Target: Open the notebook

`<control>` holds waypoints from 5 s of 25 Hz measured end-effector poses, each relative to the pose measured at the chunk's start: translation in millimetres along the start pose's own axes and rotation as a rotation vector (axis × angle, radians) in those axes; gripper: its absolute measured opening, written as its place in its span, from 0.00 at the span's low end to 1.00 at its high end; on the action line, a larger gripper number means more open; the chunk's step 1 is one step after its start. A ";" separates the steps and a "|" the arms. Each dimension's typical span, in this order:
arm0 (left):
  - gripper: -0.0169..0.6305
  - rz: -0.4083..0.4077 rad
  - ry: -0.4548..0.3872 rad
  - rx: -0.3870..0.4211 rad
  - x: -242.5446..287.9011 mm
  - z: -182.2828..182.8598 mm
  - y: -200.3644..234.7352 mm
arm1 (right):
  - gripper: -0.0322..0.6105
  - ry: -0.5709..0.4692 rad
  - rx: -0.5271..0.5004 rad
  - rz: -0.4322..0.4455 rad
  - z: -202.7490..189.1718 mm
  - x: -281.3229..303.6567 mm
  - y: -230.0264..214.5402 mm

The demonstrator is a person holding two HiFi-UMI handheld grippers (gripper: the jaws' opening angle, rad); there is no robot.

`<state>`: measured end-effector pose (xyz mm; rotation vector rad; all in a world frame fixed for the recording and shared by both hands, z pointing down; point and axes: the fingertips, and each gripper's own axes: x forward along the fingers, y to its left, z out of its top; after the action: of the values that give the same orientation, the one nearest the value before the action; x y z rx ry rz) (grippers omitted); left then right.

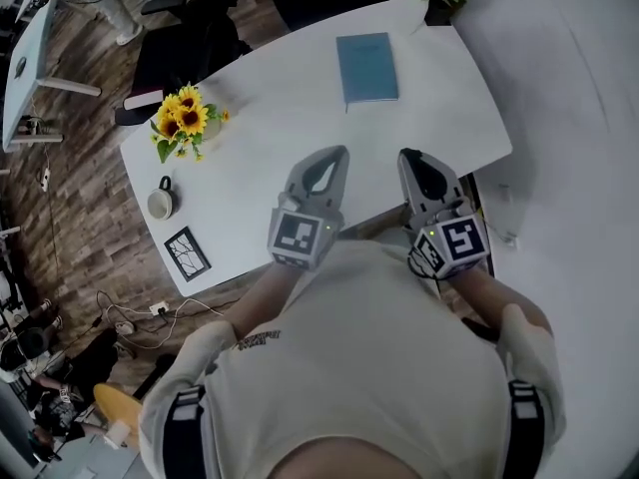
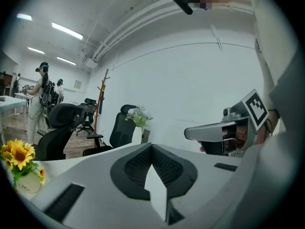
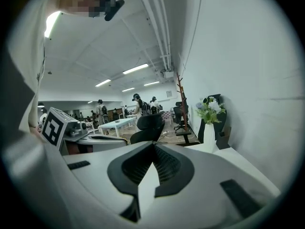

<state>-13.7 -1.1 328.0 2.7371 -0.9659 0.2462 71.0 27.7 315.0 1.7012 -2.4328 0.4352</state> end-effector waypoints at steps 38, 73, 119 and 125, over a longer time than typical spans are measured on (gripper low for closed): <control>0.04 0.118 0.179 -0.104 167.2 -64.4 95.6 | 0.16 0.231 0.067 0.038 -73.4 160.5 -152.3; 0.04 0.067 0.514 -0.203 233.7 -217.5 119.3 | 0.29 0.540 0.311 -0.030 -219.4 212.5 -190.5; 0.04 0.151 0.673 -0.311 143.0 -235.4 202.4 | 0.25 0.741 0.017 0.463 -235.8 268.3 23.0; 0.04 0.168 0.676 -0.302 139.4 -237.1 204.9 | 0.25 0.620 0.067 0.382 -185.4 238.5 -25.1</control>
<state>-55.8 -175.7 620.2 2.0650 -0.9277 0.9010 1.9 -135.5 560.9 0.9065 -2.2551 0.9350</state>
